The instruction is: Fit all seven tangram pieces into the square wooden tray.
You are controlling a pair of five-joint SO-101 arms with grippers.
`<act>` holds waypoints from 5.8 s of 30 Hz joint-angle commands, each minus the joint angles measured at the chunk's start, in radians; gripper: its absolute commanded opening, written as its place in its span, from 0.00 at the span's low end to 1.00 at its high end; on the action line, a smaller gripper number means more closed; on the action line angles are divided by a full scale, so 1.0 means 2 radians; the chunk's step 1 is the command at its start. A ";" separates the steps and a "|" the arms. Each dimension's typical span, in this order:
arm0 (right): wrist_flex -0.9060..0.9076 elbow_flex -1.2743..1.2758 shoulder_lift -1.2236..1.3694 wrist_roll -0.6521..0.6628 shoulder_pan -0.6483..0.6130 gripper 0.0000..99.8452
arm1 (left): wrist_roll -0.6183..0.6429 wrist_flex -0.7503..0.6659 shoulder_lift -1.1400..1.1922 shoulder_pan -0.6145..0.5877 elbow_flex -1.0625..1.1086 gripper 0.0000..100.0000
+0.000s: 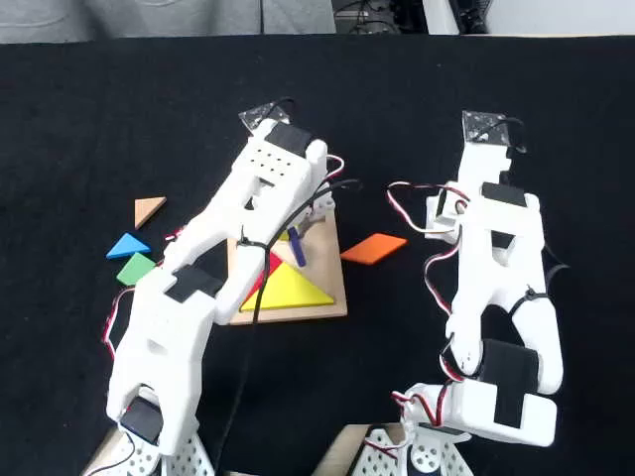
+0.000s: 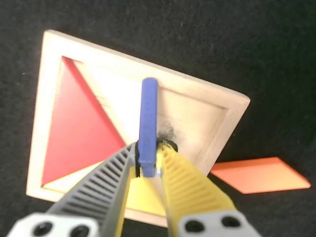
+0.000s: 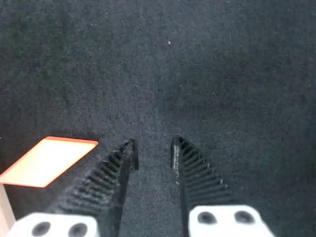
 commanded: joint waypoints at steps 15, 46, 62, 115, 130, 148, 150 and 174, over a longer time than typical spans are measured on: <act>-0.008 -0.004 -0.028 -0.004 0.004 0.11 | 0.084 -0.017 0.009 0.036 -0.030 0.03; -0.007 -0.002 -0.027 -0.004 -0.005 0.11 | 0.097 -0.036 0.003 0.028 -0.065 0.18; 0.008 -0.007 -0.032 -0.003 -0.005 0.11 | -0.098 0.083 -0.002 -0.066 -0.238 0.18; 0.179 -0.242 0.174 0.050 -0.328 0.01 | -0.466 -0.370 -0.704 -0.463 0.870 0.18; 0.127 -0.260 0.246 0.050 -0.303 0.01 | -0.466 -0.370 -0.703 -0.463 0.872 0.18; 0.222 -0.221 0.030 0.113 -0.229 0.01 | -0.466 -0.371 -0.703 -0.462 0.873 0.18; 0.208 -0.173 -0.012 0.170 -0.196 0.01 | -0.466 -0.371 -0.703 -0.462 0.873 0.18; 0.051 -0.031 0.019 0.307 -0.165 0.15 | -0.465 -0.406 -0.704 -0.459 0.892 0.18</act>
